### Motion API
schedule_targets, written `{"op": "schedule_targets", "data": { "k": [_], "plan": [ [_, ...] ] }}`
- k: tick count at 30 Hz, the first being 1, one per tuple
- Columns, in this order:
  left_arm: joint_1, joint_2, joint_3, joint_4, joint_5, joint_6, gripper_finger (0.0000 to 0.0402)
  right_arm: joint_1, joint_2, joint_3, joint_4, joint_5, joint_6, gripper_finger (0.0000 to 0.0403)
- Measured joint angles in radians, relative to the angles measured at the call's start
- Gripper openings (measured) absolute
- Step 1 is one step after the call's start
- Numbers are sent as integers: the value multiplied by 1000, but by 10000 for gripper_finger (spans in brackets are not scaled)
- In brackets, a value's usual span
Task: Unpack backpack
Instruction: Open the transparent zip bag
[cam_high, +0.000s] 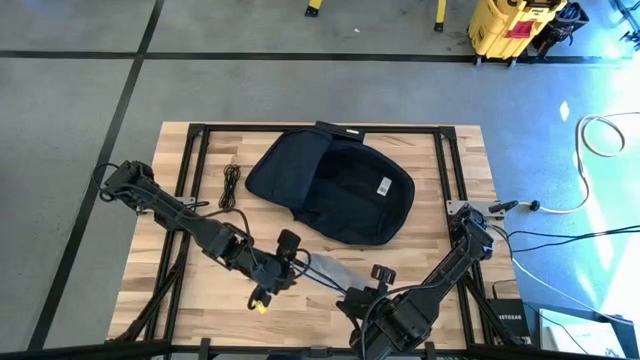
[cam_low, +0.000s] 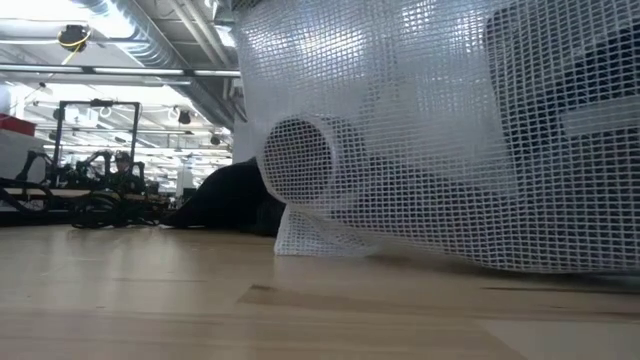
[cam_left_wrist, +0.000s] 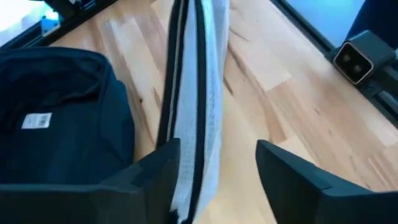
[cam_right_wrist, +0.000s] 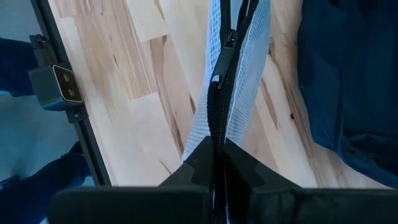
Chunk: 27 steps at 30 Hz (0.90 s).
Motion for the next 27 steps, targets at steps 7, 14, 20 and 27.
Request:
{"op": "schedule_targets", "data": {
  "k": [7, 14, 20, 27],
  "plan": [
    [-2, 20, 1, 24, 12, 0, 218, -1, 0, 0, 2, 8, 0, 1],
    [8, 56, 2, 67, 20, -21, 219, -2, 0, 0, 4, 10, 0, 1],
    [14, 123, 2, 77, 33, -21, 219, -3, 0, 0, 5, 11, 0, 1],
    [8, 128, 31, 44, 22, -11, 204, -4, 0, 0, 3, 10, 0, 1]
  ]
}}
